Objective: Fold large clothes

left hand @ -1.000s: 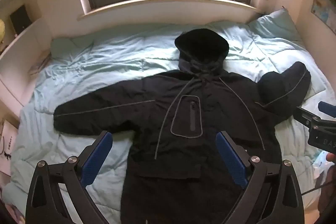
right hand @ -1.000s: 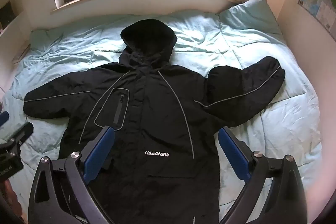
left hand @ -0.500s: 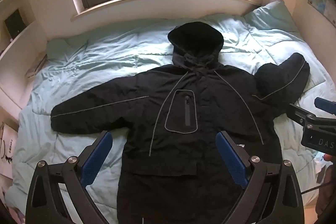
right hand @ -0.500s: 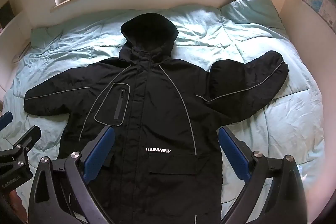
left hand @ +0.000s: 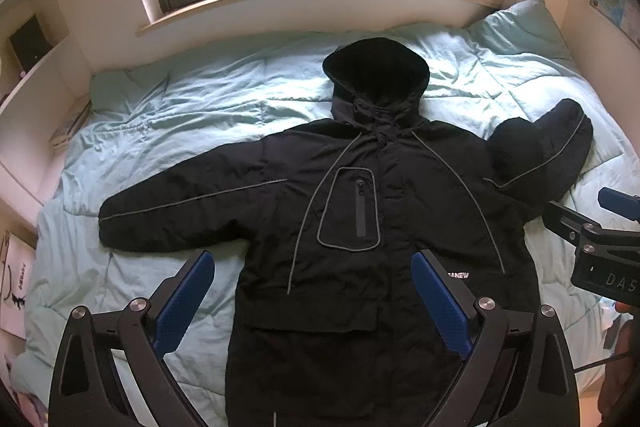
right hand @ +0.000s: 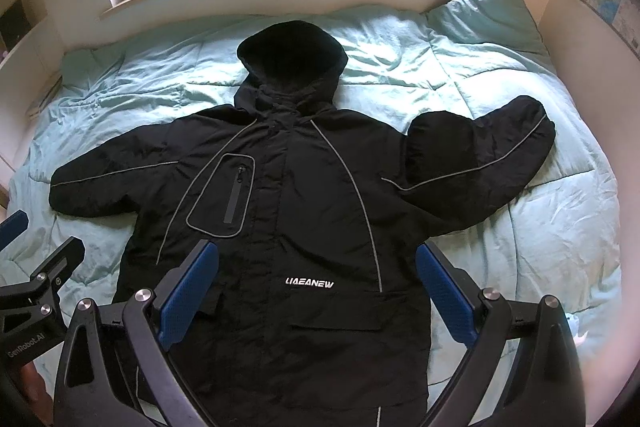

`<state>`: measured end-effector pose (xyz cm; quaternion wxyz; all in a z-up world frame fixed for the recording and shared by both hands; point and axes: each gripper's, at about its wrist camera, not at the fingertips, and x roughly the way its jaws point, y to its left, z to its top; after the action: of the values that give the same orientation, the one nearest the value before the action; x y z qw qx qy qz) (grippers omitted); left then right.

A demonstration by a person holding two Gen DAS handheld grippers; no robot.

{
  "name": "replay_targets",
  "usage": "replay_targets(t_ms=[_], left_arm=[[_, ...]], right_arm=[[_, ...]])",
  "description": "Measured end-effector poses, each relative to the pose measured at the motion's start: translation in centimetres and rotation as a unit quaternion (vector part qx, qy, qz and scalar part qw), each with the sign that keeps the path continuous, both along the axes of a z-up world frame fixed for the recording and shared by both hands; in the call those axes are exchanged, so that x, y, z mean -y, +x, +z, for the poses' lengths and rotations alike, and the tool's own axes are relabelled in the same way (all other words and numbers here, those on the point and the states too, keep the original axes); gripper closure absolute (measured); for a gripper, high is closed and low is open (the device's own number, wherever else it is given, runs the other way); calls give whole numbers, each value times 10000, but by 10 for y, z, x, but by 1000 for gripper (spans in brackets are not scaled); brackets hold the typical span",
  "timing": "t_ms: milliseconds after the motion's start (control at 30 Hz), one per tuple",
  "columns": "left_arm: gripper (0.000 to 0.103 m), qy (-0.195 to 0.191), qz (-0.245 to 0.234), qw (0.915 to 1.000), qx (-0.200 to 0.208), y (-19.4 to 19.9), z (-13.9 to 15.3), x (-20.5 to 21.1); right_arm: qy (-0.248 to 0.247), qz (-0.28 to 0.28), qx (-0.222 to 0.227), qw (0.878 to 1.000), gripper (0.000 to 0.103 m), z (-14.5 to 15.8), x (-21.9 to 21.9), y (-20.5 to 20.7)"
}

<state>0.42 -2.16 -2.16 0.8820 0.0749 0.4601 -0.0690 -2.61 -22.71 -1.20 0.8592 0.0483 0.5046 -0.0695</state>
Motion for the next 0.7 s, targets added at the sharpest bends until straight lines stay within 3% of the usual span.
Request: replay_targets(t_ms=[700], left_arm=[[4, 23, -29, 10000, -58, -12, -6, 0]], right_arm=[[53, 38, -22, 10000, 3, 0, -2, -1]])
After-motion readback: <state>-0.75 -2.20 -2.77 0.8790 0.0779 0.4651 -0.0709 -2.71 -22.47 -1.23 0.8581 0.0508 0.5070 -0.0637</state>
